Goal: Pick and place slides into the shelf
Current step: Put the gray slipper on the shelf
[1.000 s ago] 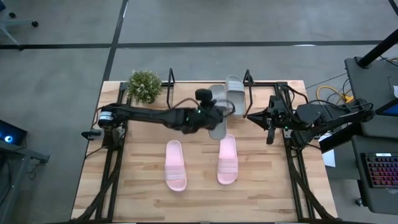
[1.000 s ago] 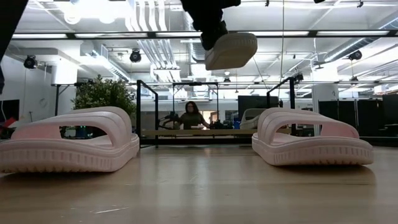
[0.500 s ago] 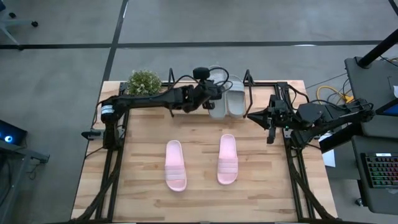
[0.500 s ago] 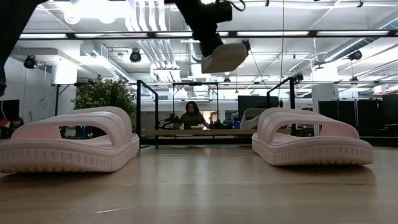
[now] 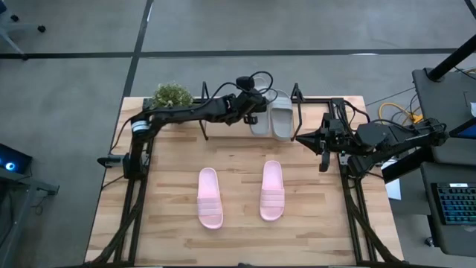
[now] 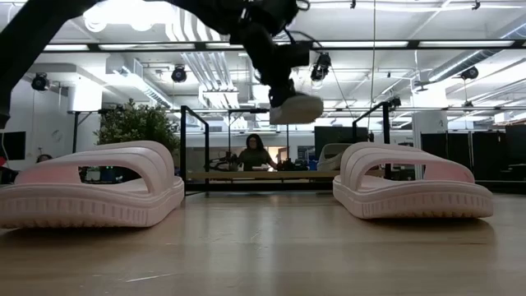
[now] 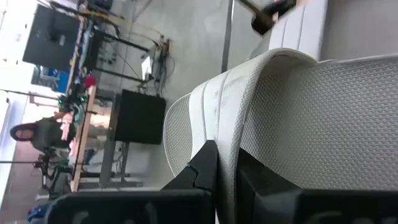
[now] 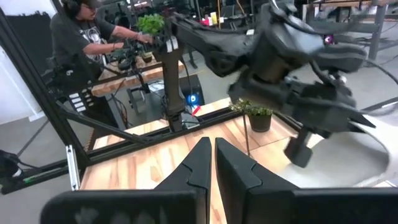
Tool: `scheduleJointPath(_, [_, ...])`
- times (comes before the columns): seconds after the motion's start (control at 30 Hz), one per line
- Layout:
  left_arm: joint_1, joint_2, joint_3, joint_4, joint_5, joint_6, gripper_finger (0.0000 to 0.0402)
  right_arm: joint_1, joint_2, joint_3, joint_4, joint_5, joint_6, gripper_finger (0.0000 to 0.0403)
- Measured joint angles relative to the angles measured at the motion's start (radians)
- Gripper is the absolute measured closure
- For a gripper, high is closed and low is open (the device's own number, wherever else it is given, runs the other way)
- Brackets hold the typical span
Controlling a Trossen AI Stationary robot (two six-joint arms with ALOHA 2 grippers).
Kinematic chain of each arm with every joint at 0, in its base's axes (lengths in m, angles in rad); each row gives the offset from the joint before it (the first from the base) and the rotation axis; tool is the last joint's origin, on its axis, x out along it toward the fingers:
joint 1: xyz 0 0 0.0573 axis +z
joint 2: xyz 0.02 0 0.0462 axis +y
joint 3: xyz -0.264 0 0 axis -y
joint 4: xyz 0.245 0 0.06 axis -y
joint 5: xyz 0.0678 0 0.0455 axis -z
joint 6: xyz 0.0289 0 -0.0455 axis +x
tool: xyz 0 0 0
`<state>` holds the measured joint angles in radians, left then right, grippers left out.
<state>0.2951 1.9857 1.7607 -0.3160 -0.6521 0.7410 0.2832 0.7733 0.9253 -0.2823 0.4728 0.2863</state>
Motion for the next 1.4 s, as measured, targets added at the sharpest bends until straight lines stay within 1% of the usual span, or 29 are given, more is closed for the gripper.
scheduleJointPath(0.17, [0.024, 0.038, 0.000, 0.005, 0.056, 0.001, 0.0401, 0.000, -0.001, 0.000, 0.013, 0.000, 0.000, 0.0390])
scheduleJointPath(0.47, [0.033, 0.126, 0.000, 0.037, 0.059, 0.009, 0.0401, 0.000, -0.001, 0.000, 0.012, 0.000, 0.000, 0.0390])
scheduleJointPath(0.6, [0.033, 0.152, -0.001, 0.084, 0.059, 0.011, 0.0401, 0.000, -0.001, 0.000, 0.012, 0.000, 0.000, 0.0390])
scheduleJointPath(0.8, [0.042, 0.155, -0.001, 0.107, 0.085, 0.029, 0.0401, 0.000, -0.001, 0.000, 0.012, 0.000, 0.000, 0.0390])
scheduleJointPath(1.03, [0.061, 0.155, -0.003, 0.111, 0.084, 0.024, 0.0401, 0.000, -0.001, 0.000, 0.012, 0.000, 0.000, 0.0390])
scheduleJointPath(1.3, [0.060, 0.155, -0.025, 0.125, 0.103, -0.011, 0.0401, 0.000, -0.001, 0.000, 0.012, 0.000, -0.003, 0.0390])
scheduleJointPath(1.4, [0.060, 0.155, -0.050, 0.125, 0.106, -0.070, 0.0401, 0.000, -0.001, 0.000, 0.012, 0.000, -0.003, 0.0390])
